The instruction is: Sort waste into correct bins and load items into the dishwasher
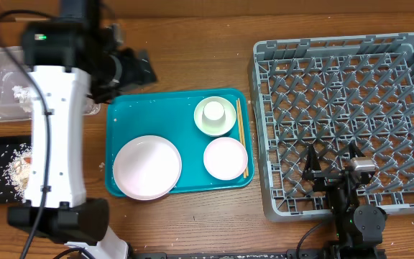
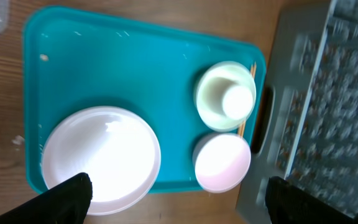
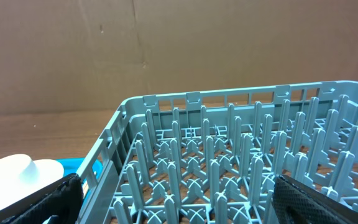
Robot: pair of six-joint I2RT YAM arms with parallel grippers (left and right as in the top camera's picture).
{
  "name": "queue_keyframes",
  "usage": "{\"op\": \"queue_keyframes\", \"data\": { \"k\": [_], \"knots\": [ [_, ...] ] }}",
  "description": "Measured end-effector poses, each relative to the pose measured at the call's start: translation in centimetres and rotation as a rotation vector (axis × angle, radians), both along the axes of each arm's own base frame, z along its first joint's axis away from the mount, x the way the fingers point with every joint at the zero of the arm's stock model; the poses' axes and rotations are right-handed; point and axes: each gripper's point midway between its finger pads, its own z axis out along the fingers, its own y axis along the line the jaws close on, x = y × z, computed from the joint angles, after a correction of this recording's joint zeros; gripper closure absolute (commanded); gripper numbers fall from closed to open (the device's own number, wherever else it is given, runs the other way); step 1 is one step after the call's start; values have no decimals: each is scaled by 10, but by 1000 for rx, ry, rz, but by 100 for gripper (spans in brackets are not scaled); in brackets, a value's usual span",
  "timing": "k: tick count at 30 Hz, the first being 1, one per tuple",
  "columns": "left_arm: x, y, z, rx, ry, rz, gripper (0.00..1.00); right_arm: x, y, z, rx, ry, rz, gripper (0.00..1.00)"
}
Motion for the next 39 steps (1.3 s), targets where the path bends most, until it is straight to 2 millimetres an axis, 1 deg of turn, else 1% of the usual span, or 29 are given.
{"op": "queue_keyframes", "data": {
  "k": [2, 4, 5, 6, 7, 10, 13, 17, 19, 21, 25, 27, 30, 34, 37, 39],
  "knots": [
    [-13, -20, -6, 63, 31, -46, 9, 0, 0, 0, 0, 0, 0, 0],
    [-23, -32, -10, 122, 49, -63, 7, 0, 0, 0, 0, 0, 0, 0],
    [-26, -34, -11, 149, 53, -62, 6, 0, 0, 0, 0, 0, 0, 0],
    [-29, -34, -12, 180, 57, -51, 2, 0, 0, 0, 0, 0, 0, 0],
    [-30, -32, -12, 205, 58, -34, 0, 0, 0, 0, 0, 0, 0, 0],
    [-25, -14, -12, 265, 50, 41, 0, 0, 0, 0, 0, 0, 0, 0],
    [-19, 12, -12, 289, 52, 127, 0, 0, 0, 0, 0, 0, 0, 0],
    [-13, 57, -11, 290, 69, 258, 0, 0, 0, 0, 0, 0, 0, 0],
    [-13, 74, -12, 272, 81, 306, 0, 0, 0, 0, 0, 0, -1, 0],
    [-13, 83, -12, 248, 91, 326, 0, 0, 0, 0, 0, 0, 0, 0],
    [-15, 86, -15, 237, 102, 309, 0, 0, 0, 0, -1, 0, 0, 0],
    [-21, 89, -18, 259, 114, 309, 0, 0, 0, 0, 0, 0, 0, 0],
    [-38, 101, -20, 308, 129, 337, 0, 0, 0, 0, 0, 0, 0, 0],
    [-66, 124, -11, 369, 115, 415, 0, 0, 0, 0, 0, 1, 0, 0],
    [-77, 138, -6, 393, 103, 467, 0, 0, 0, 0, 0, 0, 0, 0],
    [-80, 142, -8, 401, 114, 481, 0, 0, 0, 0, 0, 0, 0, 0]
  ]
}}
